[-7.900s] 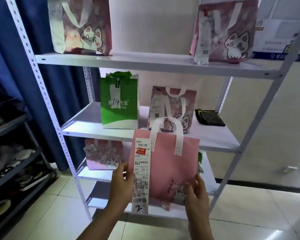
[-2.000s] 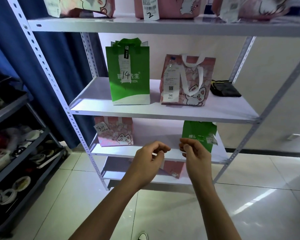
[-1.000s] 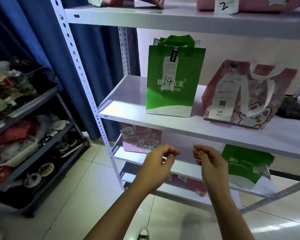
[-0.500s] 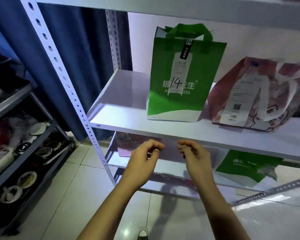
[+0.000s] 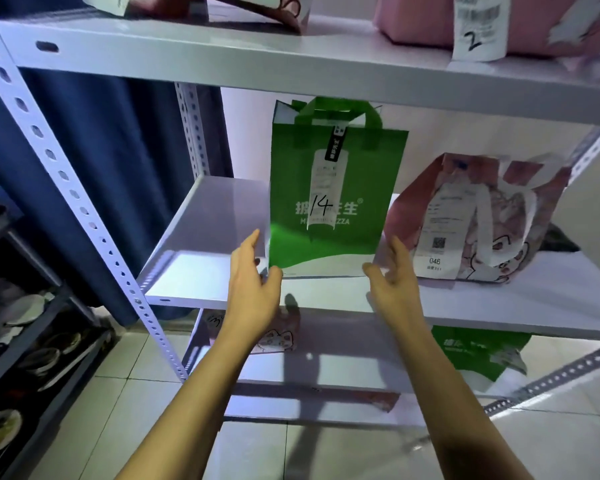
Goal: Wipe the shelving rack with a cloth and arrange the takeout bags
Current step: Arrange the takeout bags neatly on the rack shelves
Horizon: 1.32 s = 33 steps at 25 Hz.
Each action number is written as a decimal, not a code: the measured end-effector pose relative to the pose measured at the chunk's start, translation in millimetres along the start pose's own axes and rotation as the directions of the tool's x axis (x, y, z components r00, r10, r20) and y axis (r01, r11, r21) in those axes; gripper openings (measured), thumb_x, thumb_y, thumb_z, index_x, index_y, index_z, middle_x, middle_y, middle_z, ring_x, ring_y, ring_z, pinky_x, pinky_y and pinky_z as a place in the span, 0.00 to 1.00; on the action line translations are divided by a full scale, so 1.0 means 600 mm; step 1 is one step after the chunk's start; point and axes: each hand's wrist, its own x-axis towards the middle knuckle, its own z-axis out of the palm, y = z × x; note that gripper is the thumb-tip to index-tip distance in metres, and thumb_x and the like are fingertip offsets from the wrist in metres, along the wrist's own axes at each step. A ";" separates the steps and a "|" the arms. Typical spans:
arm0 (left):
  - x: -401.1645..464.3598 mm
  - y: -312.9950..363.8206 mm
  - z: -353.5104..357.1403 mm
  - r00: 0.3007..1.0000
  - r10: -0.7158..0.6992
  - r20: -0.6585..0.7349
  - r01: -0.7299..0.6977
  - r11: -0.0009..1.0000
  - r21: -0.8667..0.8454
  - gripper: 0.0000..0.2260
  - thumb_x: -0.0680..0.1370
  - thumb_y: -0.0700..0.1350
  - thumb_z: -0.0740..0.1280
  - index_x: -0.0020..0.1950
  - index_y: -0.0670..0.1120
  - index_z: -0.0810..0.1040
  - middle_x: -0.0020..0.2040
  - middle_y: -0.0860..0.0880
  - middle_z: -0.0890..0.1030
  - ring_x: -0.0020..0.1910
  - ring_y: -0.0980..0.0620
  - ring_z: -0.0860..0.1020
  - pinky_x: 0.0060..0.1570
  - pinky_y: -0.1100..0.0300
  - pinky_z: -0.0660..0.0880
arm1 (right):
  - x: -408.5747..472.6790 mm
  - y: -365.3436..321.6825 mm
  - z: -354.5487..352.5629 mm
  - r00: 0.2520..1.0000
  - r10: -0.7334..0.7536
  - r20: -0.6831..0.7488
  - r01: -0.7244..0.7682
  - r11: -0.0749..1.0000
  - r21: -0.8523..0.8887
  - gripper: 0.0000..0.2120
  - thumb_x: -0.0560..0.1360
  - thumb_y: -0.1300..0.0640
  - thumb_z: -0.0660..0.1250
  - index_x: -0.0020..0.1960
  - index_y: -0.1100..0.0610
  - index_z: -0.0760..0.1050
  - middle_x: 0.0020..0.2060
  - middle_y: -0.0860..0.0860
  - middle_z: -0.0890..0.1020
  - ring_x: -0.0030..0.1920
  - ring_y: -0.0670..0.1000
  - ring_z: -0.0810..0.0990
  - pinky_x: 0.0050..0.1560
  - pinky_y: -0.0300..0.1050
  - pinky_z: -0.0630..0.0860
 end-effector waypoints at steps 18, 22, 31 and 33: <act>0.114 -0.062 -0.120 0.982 -0.097 -0.164 0.110 0.991 0.073 0.18 0.76 0.36 0.63 0.64 0.50 0.70 0.62 0.48 0.76 0.61 0.47 0.75 0.64 0.48 0.72 | 0.012 -0.070 0.175 0.957 -0.066 0.283 0.071 0.997 -0.008 0.33 0.66 0.42 0.62 0.70 0.29 0.60 0.67 0.37 0.75 0.65 0.51 0.76 0.58 0.64 0.79; 0.120 -0.075 -0.143 0.968 -0.136 -0.211 0.155 0.985 0.075 0.19 0.77 0.38 0.63 0.66 0.51 0.68 0.58 0.53 0.77 0.58 0.48 0.76 0.56 0.59 0.68 | 0.003 -0.083 0.201 0.938 -0.097 0.332 0.104 0.995 -0.003 0.33 0.66 0.42 0.62 0.70 0.29 0.60 0.66 0.37 0.75 0.65 0.50 0.76 0.63 0.61 0.77; 0.062 -0.039 -0.123 0.935 -0.017 -0.354 0.090 0.977 0.191 0.27 0.77 0.37 0.62 0.76 0.48 0.64 0.72 0.47 0.67 0.69 0.48 0.66 0.62 0.63 0.59 | 0.015 -0.076 0.191 0.930 -0.110 0.350 0.097 0.994 0.055 0.30 0.76 0.55 0.62 0.74 0.36 0.61 0.63 0.37 0.74 0.65 0.47 0.74 0.63 0.63 0.77; 0.034 -0.023 -0.092 0.925 0.093 -0.369 -0.003 0.971 0.239 0.22 0.77 0.38 0.62 0.71 0.49 0.68 0.66 0.48 0.71 0.65 0.47 0.68 0.58 0.66 0.59 | 0.018 -0.063 0.169 0.951 -0.089 0.296 0.074 0.995 0.060 0.30 0.78 0.57 0.64 0.76 0.40 0.61 0.67 0.42 0.73 0.66 0.47 0.73 0.64 0.61 0.77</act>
